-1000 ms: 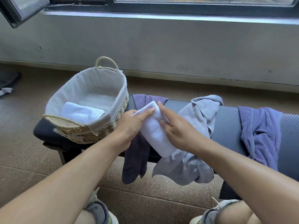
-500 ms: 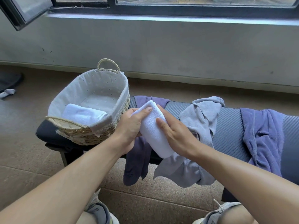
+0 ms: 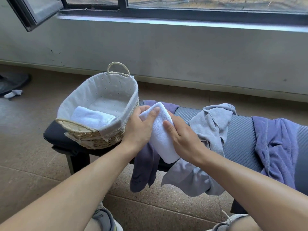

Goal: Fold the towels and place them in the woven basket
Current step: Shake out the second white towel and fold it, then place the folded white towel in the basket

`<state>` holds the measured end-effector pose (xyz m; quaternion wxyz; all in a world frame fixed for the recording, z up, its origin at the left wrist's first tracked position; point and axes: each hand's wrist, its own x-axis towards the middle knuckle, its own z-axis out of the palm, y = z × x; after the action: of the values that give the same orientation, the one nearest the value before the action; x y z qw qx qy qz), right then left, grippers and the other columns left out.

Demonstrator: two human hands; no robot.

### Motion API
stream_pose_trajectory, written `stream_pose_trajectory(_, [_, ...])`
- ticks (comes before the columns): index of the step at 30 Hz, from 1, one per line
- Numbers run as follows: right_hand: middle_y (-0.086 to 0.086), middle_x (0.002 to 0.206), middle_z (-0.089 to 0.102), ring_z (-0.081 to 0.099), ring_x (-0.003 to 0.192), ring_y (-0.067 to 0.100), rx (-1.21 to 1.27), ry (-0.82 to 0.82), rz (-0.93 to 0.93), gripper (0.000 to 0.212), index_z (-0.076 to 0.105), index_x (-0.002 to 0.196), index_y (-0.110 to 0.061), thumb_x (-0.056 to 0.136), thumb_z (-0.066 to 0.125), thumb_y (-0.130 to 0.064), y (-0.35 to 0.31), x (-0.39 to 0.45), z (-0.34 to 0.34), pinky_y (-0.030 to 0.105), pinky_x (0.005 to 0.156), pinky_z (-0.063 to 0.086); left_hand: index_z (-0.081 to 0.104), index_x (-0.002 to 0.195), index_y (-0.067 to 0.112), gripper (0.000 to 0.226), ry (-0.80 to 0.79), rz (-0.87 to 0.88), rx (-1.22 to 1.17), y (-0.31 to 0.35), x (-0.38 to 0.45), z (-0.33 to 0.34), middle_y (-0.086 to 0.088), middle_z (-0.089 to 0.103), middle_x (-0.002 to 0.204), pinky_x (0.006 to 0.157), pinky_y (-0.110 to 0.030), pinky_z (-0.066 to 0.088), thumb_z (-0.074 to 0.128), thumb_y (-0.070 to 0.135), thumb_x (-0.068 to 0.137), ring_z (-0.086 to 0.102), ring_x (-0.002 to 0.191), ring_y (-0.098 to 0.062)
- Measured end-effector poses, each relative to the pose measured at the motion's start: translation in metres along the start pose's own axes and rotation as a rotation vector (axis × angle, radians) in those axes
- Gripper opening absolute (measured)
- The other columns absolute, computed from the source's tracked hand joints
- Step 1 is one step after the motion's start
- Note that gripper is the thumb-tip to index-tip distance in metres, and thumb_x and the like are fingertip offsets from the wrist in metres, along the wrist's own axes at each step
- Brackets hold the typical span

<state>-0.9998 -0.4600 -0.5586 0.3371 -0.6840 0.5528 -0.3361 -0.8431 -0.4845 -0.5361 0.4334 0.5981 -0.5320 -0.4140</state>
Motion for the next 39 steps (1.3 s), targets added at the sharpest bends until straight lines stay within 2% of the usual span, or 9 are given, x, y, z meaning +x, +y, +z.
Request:
stream_pose_trajectory(4, [-0.006, 0.124, 0.058, 0.05, 0.114, 0.003, -0.067, 0.025, 0.013, 0.044, 0.037, 0.152, -0.043, 0.108, 0.033, -0.044, -0.006, 0.006, 0.004, 0.024, 0.096, 0.038, 0.054, 0.139, 0.023, 0.042, 0.103, 0.314, 0.225, 0.008, 0.001, -0.011, 0.008, 0.059, 0.136, 0.104, -0.026, 0.042, 0.061, 0.038, 0.1, 0.054, 0.125, -0.005])
stream_pose_trajectory(9, [-0.006, 0.118, 0.058, 0.052, 0.112, 0.005, -0.062, 0.032, -0.022, 0.041, 0.04, 0.149, -0.044, 0.109, 0.033, -0.042, -0.017, 0.016, 0.009, 0.028, 0.095, 0.042, 0.048, 0.145, 0.023, 0.043, 0.165, 0.507, 0.441, 0.02, 0.003, -0.037, 0.006, 0.051, 0.149, 0.113, -0.026, 0.035, 0.054, 0.028, 0.102, 0.042, 0.14, -0.008])
stream_pose_trajectory(15, [-0.014, 0.12, 0.057, 0.051, 0.112, 0.002, -0.041, 0.022, -0.043, 0.041, 0.044, 0.148, -0.042, 0.108, 0.036, -0.041, -0.035, 0.029, 0.018, 0.021, 0.089, 0.038, 0.043, 0.15, 0.015, 0.048, 0.246, 0.277, 0.814, 0.027, 0.014, -0.096, 0.001, 0.044, 0.157, 0.125, -0.042, 0.012, 0.043, 0.023, 0.103, 0.024, 0.152, -0.018])
stream_pose_trajectory(18, [-0.008, 0.108, 0.059, 0.051, 0.102, 0.002, -0.091, 0.023, -0.138, 0.038, 0.05, 0.144, -0.036, 0.109, 0.034, -0.04, -0.046, 0.052, 0.02, 0.026, 0.086, 0.036, 0.053, 0.139, 0.017, 0.041, 0.196, -0.009, 1.053, 0.029, 0.018, -0.129, -0.005, 0.057, 0.143, 0.122, -0.049, 0.01, 0.041, 0.022, 0.1, 0.042, 0.14, -0.024])
stream_pose_trajectory(21, [0.0, 0.096, 0.06, 0.052, 0.093, 0.013, -0.145, 0.063, -0.234, 0.032, 0.057, 0.129, -0.03, 0.108, 0.034, -0.038, -0.07, 0.093, 0.023, 0.033, 0.082, 0.038, 0.062, 0.121, 0.019, 0.033, 0.067, -0.22, 1.122, 0.038, 0.014, -0.143, -0.011, 0.065, 0.129, 0.115, -0.044, 0.024, 0.046, 0.018, 0.092, 0.055, 0.125, -0.031])
stream_pose_trajectory(26, [-0.012, 0.103, 0.057, 0.047, 0.105, 0.014, -0.236, 0.034, -0.346, 0.031, 0.057, 0.125, -0.023, 0.107, 0.033, -0.032, -0.117, 0.165, 0.052, 0.03, 0.085, 0.035, 0.063, 0.121, 0.019, 0.034, -0.063, -0.149, 1.267, 0.04, 0.013, -0.146, -0.005, 0.059, 0.13, 0.098, -0.037, 0.036, 0.044, 0.031, 0.095, 0.054, 0.12, -0.027])
stream_pose_trajectory(29, [0.001, 0.113, 0.056, 0.05, 0.113, 0.025, -0.401, -0.059, -0.294, 0.027, 0.052, 0.108, -0.028, 0.105, 0.029, -0.041, -0.123, 0.197, 0.078, 0.039, 0.093, 0.041, 0.064, 0.122, 0.02, 0.041, -0.123, -0.148, 1.323, 0.035, 0.016, -0.145, -0.003, 0.058, 0.129, 0.098, -0.035, 0.041, 0.041, 0.042, 0.096, 0.054, 0.116, -0.025])
stream_pose_trajectory(34, [0.008, 0.108, 0.061, 0.05, 0.096, 0.024, -0.698, -0.217, -0.231, 0.034, 0.059, 0.105, -0.013, 0.107, 0.032, -0.033, -0.11, 0.217, 0.104, 0.034, 0.073, 0.026, 0.064, 0.117, 0.02, 0.034, -0.123, -0.097, 1.403, 0.023, 0.023, -0.14, 0.003, 0.061, 0.114, 0.101, -0.041, 0.045, 0.044, 0.032, 0.093, 0.052, 0.123, -0.021])
stream_pose_trajectory(39, [0.004, 0.095, 0.057, 0.055, 0.095, 0.027, -0.689, -0.378, -0.156, 0.018, 0.049, 0.089, -0.017, 0.105, 0.045, -0.023, -0.097, 0.22, 0.11, 0.026, 0.066, 0.022, 0.063, 0.113, 0.021, 0.027, -0.103, -0.036, 1.436, 0.018, 0.028, -0.133, 0.003, 0.058, 0.094, 0.082, -0.031, 0.036, 0.046, 0.027, 0.093, 0.051, 0.121, -0.022])
